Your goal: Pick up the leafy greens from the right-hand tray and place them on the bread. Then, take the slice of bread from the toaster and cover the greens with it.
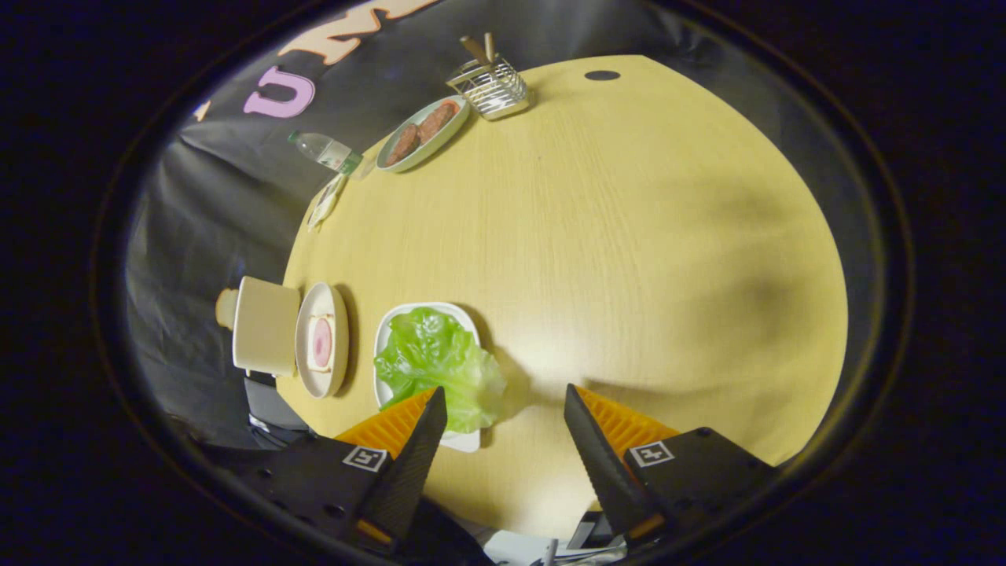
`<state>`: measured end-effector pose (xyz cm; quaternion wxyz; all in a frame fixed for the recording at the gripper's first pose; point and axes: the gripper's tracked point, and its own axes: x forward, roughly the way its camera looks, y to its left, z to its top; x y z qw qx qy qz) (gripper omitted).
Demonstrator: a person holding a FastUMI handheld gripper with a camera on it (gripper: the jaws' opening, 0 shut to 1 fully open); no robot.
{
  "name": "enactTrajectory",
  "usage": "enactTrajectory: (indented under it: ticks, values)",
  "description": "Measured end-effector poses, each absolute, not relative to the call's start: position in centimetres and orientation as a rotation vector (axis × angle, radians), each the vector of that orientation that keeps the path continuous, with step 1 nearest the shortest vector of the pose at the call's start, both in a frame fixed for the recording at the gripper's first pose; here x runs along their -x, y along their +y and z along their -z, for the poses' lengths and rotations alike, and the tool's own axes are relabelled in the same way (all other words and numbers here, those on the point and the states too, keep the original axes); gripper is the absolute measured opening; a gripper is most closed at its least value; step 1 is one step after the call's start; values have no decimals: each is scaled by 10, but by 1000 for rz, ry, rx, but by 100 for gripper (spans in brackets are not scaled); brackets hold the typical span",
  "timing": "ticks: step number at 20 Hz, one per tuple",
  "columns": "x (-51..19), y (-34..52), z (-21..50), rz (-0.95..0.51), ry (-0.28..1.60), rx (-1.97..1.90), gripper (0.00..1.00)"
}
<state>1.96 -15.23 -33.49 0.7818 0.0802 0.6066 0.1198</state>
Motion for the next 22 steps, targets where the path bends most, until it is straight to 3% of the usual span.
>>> enactTrajectory:
  ticks: [7, 13, 14, 15, 22]
  values:
    - [-22, -142, 347, -267, 1357, -201, 75]
    - [-28, -139, 347, -219, 1349, -268, 20]
    - [-30, -136, 346, -222, 1347, -286, 20]
    - [-35, -138, 342, -194, 1331, -306, 4]
    - [-36, -116, 314, -222, 1282, -418, 4]
